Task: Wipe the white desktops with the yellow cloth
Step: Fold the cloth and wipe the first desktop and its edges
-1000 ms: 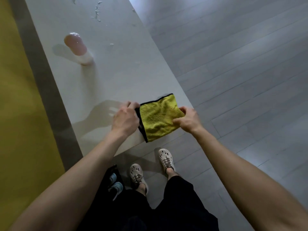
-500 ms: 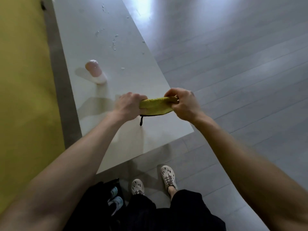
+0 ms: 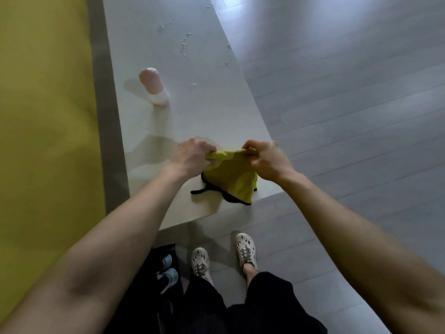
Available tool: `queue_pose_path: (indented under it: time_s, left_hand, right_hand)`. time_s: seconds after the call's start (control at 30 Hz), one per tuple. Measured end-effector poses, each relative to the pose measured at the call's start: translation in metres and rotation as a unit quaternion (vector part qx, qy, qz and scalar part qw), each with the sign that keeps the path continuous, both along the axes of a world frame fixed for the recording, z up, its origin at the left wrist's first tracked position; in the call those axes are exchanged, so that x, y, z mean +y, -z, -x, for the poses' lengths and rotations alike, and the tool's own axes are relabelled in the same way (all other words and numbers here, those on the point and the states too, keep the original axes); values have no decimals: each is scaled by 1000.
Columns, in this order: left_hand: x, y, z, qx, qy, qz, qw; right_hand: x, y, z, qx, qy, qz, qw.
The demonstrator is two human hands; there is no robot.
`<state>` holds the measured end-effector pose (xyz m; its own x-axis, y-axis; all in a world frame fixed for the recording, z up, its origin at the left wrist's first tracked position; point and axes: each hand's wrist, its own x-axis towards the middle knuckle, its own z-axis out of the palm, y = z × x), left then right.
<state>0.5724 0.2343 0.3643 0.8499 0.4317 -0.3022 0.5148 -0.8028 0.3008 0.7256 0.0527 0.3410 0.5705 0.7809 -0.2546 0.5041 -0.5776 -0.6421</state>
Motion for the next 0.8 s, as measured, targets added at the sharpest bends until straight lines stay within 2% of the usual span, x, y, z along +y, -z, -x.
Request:
queue_pose_path:
  time_s: [0.1, 0.17, 0.2, 0.3, 0.33, 0.37, 0.47, 0.5, 0.53, 0.57, 0.6, 0.63, 0.67, 0.7, 0.73, 0.8]
  left_hand:
    - [-20, 29, 30, 65, 40, 8, 997]
    - [-31, 39, 53, 147, 84, 30, 985]
    - [-33, 42, 64, 166, 88, 33, 982]
    - [-24, 45, 92, 121, 5, 21, 992]
    - [-17, 47, 101, 116, -20, 8, 993]
    - [-9, 52, 110, 126, -40, -6, 991]
    - [17, 62, 137, 184, -82, -18, 979]
    - [26, 65, 146, 200, -88, -21, 976]
    - [35, 68, 155, 215, -91, -25, 972]
    - [45, 72, 163, 224, -92, -30, 970]
    - [54, 76, 170, 231, -92, -32, 968]
    - [64, 79, 175, 238, -86, -35, 967]
    - [74, 81, 179, 246, -74, -42, 965]
    - [84, 85, 181, 253, -60, -53, 964]
    - [94, 86, 180, 256, -44, -64, 963]
    - [109, 86, 175, 250, -22, -65, 966]
  right_hand:
    - [-28, 32, 27, -65, -128, 41, 989]
    - [-50, 53, 41, -107, -243, 95, 959]
    - [-55, 62, 42, -141, -266, 91, 949]
    - [-33, 74, 32, -215, -221, -10, 951]
    - [-20, 77, 30, -225, -234, -22, 945]
    - [-6, 79, 28, -234, -279, -6, 931]
    - [20, 107, 24, -282, -430, 37, 857]
    - [19, 117, 23, -285, -431, 42, 855]
    - [18, 127, 27, -287, -386, 41, 876]
    - [18, 134, 37, -283, -288, 43, 914]
    - [22, 135, 53, -267, -149, 60, 950]
    - [32, 135, 78, -238, -14, 81, 968]
    - [43, 134, 110, -213, 72, 99, 970]
    - [54, 132, 144, -202, 87, 107, 970]
    - [63, 131, 175, -203, 32, 98, 974]
    - [70, 129, 213, -215, -161, 54, 962]
